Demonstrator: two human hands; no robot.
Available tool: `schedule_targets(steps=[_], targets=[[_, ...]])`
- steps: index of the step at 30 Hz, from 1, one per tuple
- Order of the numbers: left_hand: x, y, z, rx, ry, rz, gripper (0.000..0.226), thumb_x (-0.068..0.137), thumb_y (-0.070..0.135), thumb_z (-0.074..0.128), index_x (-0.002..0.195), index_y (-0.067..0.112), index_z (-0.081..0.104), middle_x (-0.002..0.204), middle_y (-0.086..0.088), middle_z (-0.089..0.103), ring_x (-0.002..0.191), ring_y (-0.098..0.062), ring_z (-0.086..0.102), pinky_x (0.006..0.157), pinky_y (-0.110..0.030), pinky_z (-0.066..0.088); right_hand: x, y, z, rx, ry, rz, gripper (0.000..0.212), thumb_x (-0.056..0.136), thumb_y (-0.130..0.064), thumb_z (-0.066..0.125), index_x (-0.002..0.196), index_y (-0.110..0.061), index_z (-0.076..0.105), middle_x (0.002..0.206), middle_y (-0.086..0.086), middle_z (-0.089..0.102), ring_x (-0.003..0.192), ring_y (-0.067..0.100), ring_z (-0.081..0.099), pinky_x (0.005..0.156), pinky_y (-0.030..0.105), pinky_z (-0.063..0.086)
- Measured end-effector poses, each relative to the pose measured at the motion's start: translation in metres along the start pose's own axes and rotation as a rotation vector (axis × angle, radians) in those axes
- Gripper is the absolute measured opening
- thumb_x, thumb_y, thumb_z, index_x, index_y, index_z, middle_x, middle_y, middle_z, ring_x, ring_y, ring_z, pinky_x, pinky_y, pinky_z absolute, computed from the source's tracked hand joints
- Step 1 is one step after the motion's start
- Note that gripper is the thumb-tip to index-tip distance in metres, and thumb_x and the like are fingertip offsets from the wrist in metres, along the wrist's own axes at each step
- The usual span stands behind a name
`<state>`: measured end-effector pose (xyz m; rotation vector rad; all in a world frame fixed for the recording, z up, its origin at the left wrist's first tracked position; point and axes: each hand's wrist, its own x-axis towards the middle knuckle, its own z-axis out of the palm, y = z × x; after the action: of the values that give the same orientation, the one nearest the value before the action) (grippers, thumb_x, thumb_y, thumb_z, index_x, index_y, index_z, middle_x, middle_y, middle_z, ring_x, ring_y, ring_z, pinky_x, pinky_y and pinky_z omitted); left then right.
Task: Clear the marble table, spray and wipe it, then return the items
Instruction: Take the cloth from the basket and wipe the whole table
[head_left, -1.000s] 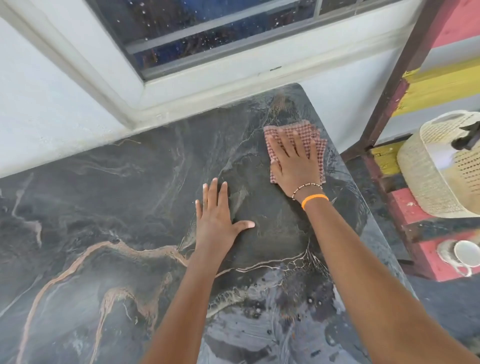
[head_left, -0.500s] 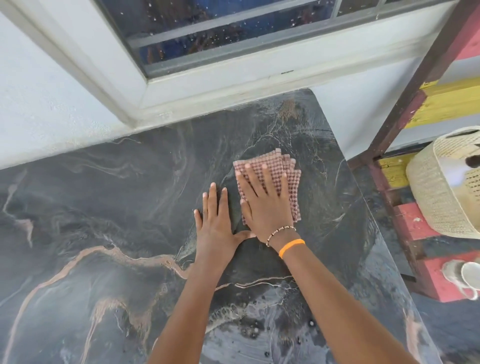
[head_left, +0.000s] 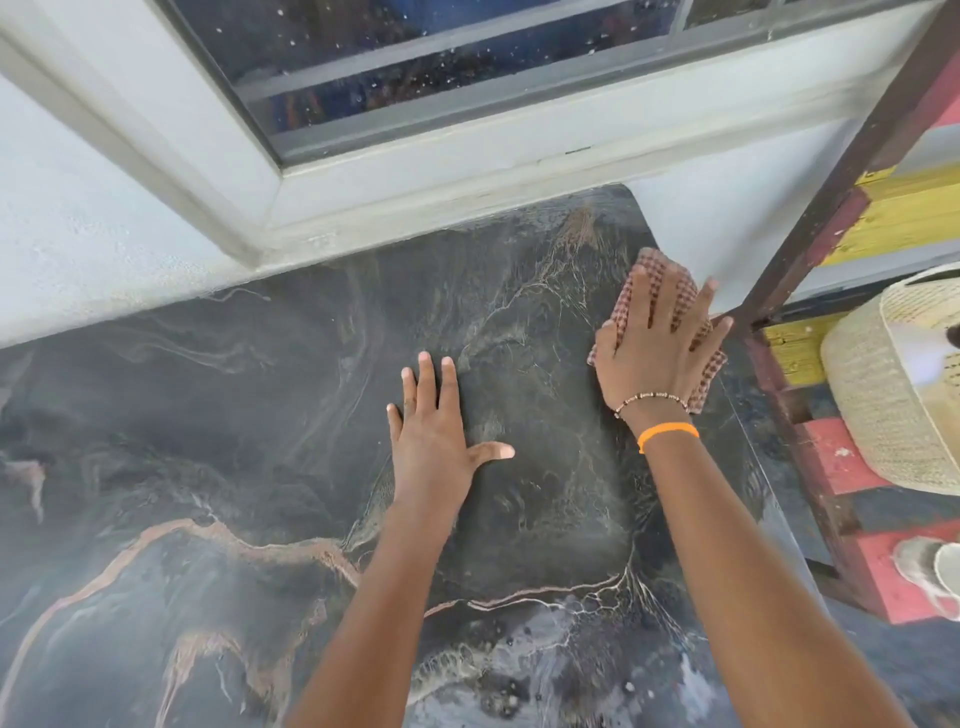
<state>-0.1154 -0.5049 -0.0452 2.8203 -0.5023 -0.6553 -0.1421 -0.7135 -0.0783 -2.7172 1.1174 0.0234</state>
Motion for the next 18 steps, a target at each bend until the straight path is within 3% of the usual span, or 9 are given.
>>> schedule_targets(steps=[4,7,11,15,18], targets=[[0.001,0.002,0.000,0.025,-0.004,-0.005,0.110,0.072,0.062,0.057,0.148,0.015,-0.008,0.157,-0.006,-0.015,0.145,-0.027,-0.013,0.117,-0.048,0.004,-0.024,-0.031,0.008,-0.051,-0.024,-0.236,0.068,0.087,-0.039,0.025,0.149,-0.015,0.010,0.159,0.006,0.005,0.145,0.036,-0.003,0.109,0.062,-0.011],[0.002,0.002,0.001,0.022,-0.002,-0.015,0.111,0.072,0.060,0.059,0.148,0.015,-0.007,0.157,-0.006,-0.016,0.145,-0.027,-0.013,0.117,-0.047,0.004,-0.014,-0.074,0.014,-0.072,-0.062,-0.494,0.063,0.094,-0.037,0.029,0.149,-0.016,0.005,0.159,0.003,-0.001,0.146,0.028,-0.004,0.111,0.062,-0.008],[0.001,0.002,0.001,-0.007,0.005,-0.022,0.112,0.071,0.058,0.064,0.148,0.015,-0.005,0.157,-0.005,-0.013,0.145,-0.025,-0.012,0.117,-0.047,0.004,0.015,-0.136,0.019,-0.082,-0.118,-0.700,0.060,0.095,-0.036,0.027,0.149,-0.022,0.004,0.159,-0.003,0.000,0.147,0.024,-0.002,0.112,0.062,-0.004],[0.001,0.003,0.000,-0.042,0.002,-0.030,0.112,0.069,0.055,0.067,0.148,0.017,-0.003,0.158,-0.003,-0.012,0.145,-0.024,-0.012,0.117,-0.047,0.003,0.035,-0.136,0.017,-0.084,-0.132,-0.731,0.060,0.094,-0.035,0.029,0.149,-0.025,0.006,0.159,-0.006,0.007,0.146,0.023,0.006,0.114,0.059,0.001],[0.000,0.004,-0.002,-0.064,0.003,-0.031,0.113,0.069,0.055,0.068,0.148,0.019,-0.003,0.158,-0.002,-0.013,0.145,-0.023,-0.013,0.117,-0.047,0.002,0.057,-0.107,0.011,-0.060,-0.094,-0.621,0.059,0.094,-0.034,0.029,0.149,-0.025,0.008,0.159,-0.005,0.009,0.146,0.023,0.006,0.114,0.057,0.000]])
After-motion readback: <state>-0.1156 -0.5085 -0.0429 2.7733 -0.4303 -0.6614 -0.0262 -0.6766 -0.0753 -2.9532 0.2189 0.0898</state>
